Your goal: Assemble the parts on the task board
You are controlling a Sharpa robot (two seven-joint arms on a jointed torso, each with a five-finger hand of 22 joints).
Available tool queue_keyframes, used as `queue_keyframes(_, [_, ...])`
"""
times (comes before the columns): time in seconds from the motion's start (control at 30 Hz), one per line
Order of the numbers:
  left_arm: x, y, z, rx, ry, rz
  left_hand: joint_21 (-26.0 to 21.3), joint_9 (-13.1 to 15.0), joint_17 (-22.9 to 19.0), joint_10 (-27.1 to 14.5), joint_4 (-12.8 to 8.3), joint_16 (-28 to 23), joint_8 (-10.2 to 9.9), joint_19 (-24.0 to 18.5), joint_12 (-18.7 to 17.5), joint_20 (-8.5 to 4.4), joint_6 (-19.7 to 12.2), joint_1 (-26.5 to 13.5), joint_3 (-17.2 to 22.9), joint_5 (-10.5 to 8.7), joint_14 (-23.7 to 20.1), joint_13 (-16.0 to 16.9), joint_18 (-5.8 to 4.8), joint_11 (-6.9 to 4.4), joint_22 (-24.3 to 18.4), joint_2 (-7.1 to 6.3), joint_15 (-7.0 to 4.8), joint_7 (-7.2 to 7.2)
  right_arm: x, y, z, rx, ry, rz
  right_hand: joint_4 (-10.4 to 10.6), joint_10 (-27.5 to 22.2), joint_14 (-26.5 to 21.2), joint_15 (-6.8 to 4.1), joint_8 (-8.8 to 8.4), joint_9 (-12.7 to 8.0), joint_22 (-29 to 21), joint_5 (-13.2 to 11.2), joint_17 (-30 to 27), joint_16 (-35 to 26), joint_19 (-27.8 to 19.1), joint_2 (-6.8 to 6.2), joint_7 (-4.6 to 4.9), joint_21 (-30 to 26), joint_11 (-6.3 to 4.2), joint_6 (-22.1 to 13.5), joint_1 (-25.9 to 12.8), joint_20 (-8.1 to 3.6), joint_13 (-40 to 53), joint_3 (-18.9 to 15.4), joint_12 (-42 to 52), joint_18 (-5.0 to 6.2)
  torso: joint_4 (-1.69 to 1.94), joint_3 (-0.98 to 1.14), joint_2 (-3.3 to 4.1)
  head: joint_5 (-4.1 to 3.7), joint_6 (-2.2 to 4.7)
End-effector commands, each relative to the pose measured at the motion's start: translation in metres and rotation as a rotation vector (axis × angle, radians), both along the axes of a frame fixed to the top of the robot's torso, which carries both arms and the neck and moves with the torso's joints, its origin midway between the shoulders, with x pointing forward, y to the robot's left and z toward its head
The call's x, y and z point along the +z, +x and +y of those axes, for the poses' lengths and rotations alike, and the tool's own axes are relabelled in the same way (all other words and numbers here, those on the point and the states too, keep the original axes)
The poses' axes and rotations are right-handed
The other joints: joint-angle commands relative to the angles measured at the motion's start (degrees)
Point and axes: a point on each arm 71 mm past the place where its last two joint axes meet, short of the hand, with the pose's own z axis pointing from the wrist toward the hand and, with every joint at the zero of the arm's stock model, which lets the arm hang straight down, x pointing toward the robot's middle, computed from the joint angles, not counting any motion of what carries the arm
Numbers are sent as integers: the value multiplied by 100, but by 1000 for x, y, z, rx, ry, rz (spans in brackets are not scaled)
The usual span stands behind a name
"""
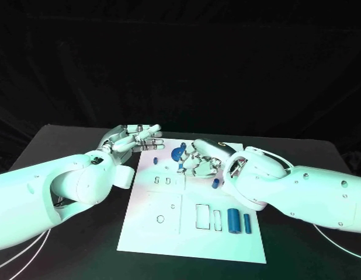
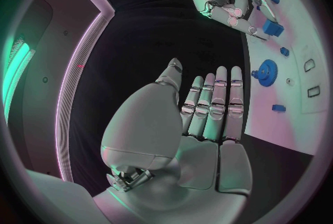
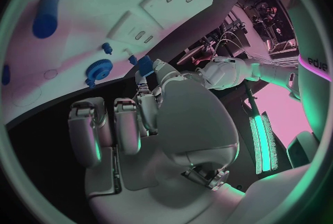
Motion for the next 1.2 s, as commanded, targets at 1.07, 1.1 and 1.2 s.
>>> queue_keyframes(1.07, [2,-1,-1,-18,-12,-9,-12,5,8,-34,-7,-25,-34,20,-15,33,-20,-42,-30,-2,4,1,27,-12,-10,33,19,4,-37,-7,32,4,-183,-80,56,-16,454,-34,19,3,1508,9,811,-19,600,-110,-5,26,20,-58,-139,-48,166,-28,-35,-36,-5,5,-2,98,-118])
queue_keyframes(1.1, [2,-1,-1,-18,-12,-9,-12,5,8,-34,-7,-25,-34,20,-15,33,-20,-42,-30,-2,4,1,27,-12,-10,33,19,4,-37,-6,32,4,-185,-80,54,-16,453,-33,18,2,1508,3,809,-20,600,-114,-4,26,21,-62,-139,-47,167,-28,-35,-36,-6,6,-3,97,-121])
queue_keyframes(1.2, [2,-1,-1,-18,-12,-8,-12,5,8,-34,-7,-25,-34,20,-15,33,-20,-42,-30,-2,4,1,27,-12,-10,33,19,4,-38,-5,32,2,-191,-78,51,-25,453,-31,13,0,1508,-19,809,-21,600,-126,0,26,24,-73,-138,-46,159,-30,-44,-36,-9,5,-3,97,-124])
